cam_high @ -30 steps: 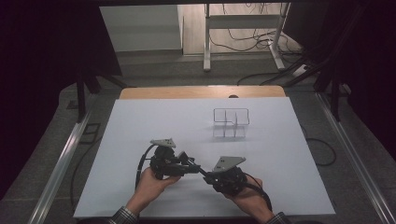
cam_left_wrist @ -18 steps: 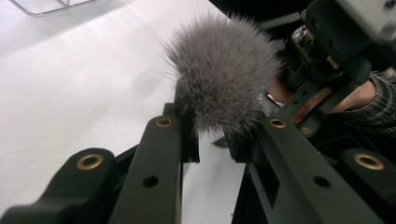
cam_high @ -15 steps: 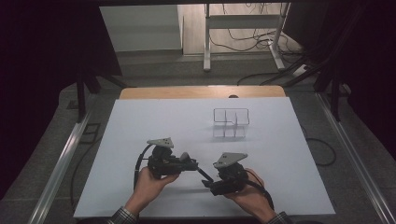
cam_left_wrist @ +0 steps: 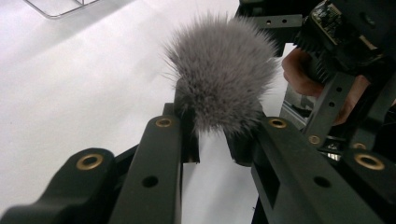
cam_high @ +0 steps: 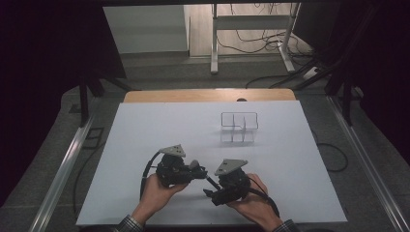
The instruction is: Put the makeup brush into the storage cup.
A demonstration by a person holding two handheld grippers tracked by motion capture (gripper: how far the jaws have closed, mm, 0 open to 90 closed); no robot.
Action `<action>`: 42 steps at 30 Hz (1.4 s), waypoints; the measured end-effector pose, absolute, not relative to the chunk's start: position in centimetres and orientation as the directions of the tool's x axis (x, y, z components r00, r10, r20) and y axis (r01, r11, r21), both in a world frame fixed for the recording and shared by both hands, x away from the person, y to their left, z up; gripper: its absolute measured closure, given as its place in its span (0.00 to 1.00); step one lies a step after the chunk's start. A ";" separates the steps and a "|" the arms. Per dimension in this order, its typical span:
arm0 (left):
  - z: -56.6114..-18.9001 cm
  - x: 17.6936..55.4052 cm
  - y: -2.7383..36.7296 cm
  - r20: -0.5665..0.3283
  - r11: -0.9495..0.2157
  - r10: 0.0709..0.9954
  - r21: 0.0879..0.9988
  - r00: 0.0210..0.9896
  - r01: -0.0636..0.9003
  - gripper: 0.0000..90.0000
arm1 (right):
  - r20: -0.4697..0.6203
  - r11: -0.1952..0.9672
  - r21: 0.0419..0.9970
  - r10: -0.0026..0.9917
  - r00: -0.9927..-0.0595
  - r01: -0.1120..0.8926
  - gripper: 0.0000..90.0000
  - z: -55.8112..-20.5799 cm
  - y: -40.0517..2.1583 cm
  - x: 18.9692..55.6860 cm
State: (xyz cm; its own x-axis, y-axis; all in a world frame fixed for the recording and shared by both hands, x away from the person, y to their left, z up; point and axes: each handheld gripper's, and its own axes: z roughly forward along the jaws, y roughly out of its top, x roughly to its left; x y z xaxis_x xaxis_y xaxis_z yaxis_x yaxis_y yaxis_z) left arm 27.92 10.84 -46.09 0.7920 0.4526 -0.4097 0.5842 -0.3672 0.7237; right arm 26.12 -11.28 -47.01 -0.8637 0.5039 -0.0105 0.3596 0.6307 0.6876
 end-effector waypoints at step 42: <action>-46.8 26.7 11.2 -0.234 -0.455 0.527 0.735 0.817 0.504 0.15 | -0.008 0.622 0.708 0.479 -0.878 0.333 0.87 -45.9 -12.5 26.1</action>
State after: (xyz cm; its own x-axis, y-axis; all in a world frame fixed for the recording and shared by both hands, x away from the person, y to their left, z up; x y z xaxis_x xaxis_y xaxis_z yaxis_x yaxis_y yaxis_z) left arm 26.68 11.24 -46.81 0.8169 0.5274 -0.2337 0.5036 -0.4546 0.7347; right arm 26.07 -12.46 -45.95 -0.8776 0.4793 -0.0080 0.3334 0.6223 0.7083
